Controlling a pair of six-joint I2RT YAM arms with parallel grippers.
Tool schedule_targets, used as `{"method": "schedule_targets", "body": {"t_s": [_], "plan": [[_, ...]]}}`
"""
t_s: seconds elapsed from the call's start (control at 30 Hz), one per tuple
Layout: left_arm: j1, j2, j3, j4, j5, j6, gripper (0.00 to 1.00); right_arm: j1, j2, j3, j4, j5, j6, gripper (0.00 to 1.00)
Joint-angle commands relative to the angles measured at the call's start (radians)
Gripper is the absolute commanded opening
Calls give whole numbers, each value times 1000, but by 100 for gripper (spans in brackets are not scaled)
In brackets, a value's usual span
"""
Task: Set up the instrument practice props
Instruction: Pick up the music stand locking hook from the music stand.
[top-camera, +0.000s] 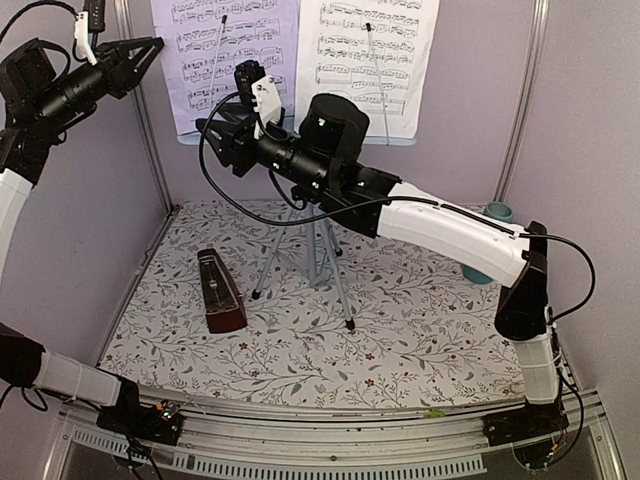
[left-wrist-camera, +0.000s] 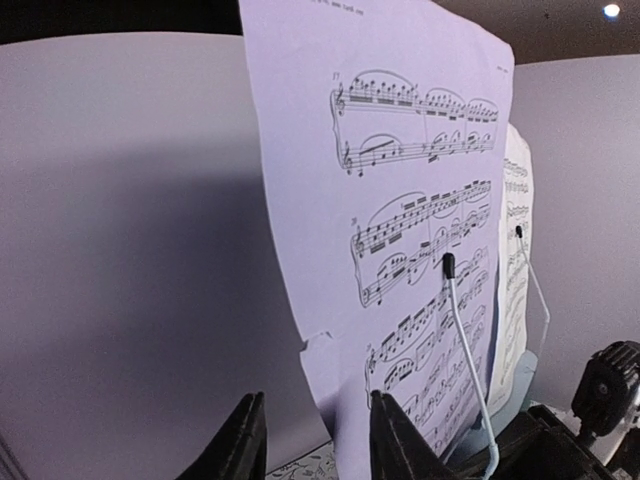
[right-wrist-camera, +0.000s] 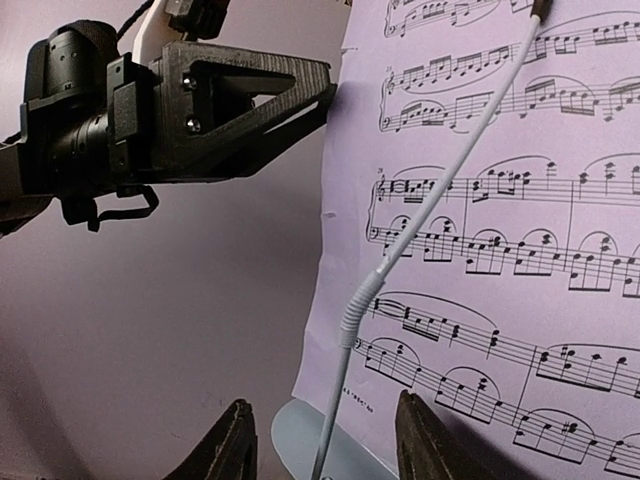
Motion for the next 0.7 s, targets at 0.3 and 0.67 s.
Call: {"method": "schedule_targets", "body": {"t_s": [0.3,0.67], "plan": [[29,40,61,-10,121,-23,33,-5,61,76,61,-68,16,32],[41,52,58,20,145,-47,26,-8,69,79,61,-65,19,20]]}}
